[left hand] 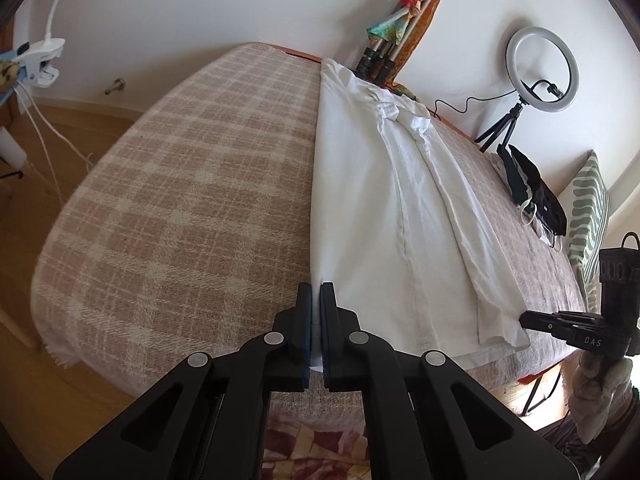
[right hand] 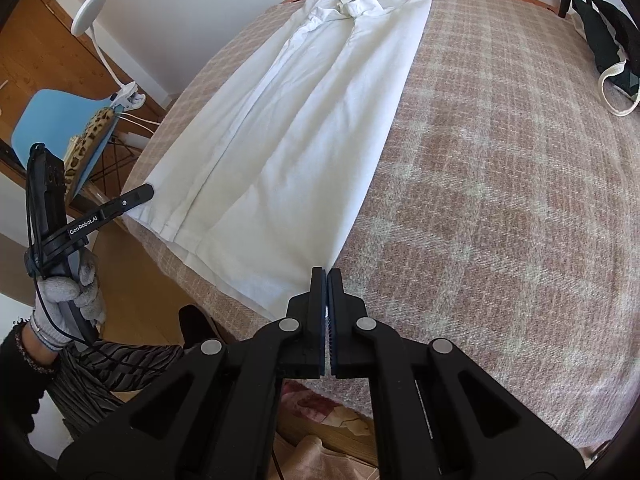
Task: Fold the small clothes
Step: 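Lift the hem and fold it toward the collar with both tools, then release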
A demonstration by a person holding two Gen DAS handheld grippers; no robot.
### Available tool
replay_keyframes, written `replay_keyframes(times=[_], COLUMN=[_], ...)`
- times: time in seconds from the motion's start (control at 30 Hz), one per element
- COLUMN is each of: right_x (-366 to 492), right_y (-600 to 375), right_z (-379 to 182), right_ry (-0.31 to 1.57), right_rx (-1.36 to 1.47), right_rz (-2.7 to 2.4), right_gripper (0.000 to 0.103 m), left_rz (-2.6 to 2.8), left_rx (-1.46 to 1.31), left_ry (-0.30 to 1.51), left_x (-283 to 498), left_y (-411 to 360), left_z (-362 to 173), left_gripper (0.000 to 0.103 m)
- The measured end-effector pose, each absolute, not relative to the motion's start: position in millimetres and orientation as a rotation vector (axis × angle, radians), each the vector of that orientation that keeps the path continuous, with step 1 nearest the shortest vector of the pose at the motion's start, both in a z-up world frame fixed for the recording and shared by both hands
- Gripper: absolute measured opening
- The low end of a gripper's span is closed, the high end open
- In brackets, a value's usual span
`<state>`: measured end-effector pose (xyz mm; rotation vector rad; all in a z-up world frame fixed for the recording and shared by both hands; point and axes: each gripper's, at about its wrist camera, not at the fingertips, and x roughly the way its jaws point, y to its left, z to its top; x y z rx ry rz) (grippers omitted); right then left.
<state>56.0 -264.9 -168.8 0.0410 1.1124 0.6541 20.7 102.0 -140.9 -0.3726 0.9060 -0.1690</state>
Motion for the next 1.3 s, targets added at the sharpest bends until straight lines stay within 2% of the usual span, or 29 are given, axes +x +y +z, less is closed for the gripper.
replay_keyframes(times=[0.13,0.2,0.27,0.33,0.43,0.47,0.5,0.7,0.9,1.3], right_x=[62,64,63,61,56,56,56,59,70,137], right_y=[-270,-271,-272,-270,-259,-256,-254,-275,-274,-276], right_z=[-177,-182,-185,-190,-188,-190,-192,-179,-197,-160], right_ry=[1.161,1.193,1.199,1.204,1.176,1.184,1.192,1.160,1.225,1.064], right_rx=[0.107,0.151,0.178,0.198,0.156,0.140,0.134,0.224,0.322,0.510], right_rz=[0.681,0.703,0.721,0.742,0.761,0.765,0.761,0.792,0.807,0.828], right_gripper=[0.002,0.006,0.027,0.033,0.030,0.012,0.005,0.005,0.005,0.005], left_rz=[-0.177,-0.179,-0.179,-0.181,-0.181,-0.181,-0.182,-0.207,-0.212,-0.217], left_rx=[-0.376,-0.370,-0.367,-0.375,-0.377,-0.379,-0.385,-0.450,-0.509,-0.548], left_ry=[0.952,0.952,0.948,0.952,0.963,0.965,0.966,0.934,0.982,0.890], left_x=[25,24,23,24,25,25,25,16,28,100], left_y=[99,99,100,100,99,99,100,104,103,99], left_z=[-152,-152,-150,-151,-152,-153,-152,-135,-144,-97], left_gripper=[0.002,0.002,0.002,0.003,0.003,0.002,0.003,0.003,0.002,0.002])
